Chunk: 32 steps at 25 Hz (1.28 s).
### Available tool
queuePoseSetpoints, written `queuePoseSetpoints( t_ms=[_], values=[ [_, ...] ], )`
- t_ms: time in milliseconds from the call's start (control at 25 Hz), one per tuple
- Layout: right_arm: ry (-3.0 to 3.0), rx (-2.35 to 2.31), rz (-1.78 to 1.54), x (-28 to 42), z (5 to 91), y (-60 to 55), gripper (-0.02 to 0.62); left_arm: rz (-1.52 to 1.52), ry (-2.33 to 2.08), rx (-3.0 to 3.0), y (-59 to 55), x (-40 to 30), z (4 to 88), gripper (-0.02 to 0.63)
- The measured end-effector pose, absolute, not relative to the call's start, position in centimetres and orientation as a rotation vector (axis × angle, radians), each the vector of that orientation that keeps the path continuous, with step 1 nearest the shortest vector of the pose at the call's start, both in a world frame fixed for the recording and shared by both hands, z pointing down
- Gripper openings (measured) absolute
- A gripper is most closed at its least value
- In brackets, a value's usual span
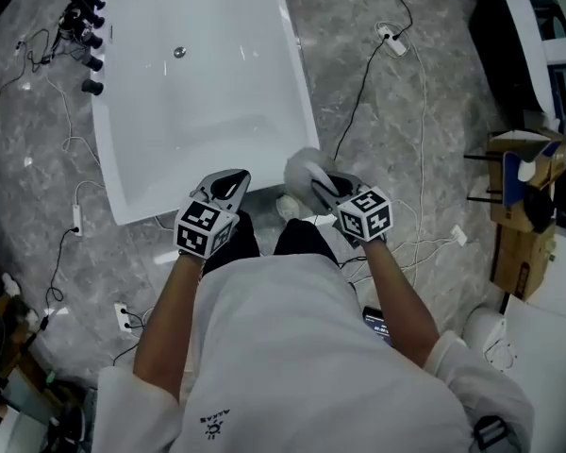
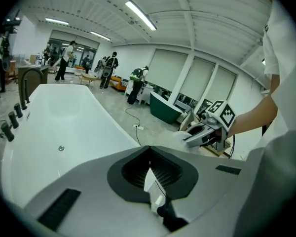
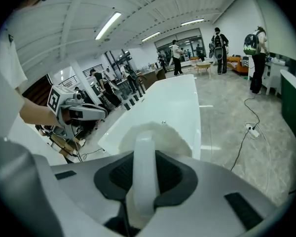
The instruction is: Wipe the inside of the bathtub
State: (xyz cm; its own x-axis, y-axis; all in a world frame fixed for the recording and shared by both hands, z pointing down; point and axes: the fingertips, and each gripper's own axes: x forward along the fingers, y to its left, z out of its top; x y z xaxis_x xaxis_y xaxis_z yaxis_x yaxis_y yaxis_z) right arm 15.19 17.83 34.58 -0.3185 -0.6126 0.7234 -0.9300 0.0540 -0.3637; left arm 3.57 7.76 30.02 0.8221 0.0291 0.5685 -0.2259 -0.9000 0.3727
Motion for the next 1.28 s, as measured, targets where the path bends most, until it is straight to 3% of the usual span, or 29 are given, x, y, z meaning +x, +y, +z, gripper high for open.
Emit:
queuePoseSetpoints(
  t_ms=[320, 1280],
  values=[
    [-1.772, 1.612, 1.26, 16.5, 39.2, 18.7, 0.095, 0.854, -0.081, 2.541, 5.7, 4.2, 34.9, 0.011],
    [-1.733, 1.238, 1.242, 18.6, 52.7, 15.9, 0.094, 0.898, -0.168, 2.419, 4.8, 11.7, 48.2, 0.011]
  ],
)
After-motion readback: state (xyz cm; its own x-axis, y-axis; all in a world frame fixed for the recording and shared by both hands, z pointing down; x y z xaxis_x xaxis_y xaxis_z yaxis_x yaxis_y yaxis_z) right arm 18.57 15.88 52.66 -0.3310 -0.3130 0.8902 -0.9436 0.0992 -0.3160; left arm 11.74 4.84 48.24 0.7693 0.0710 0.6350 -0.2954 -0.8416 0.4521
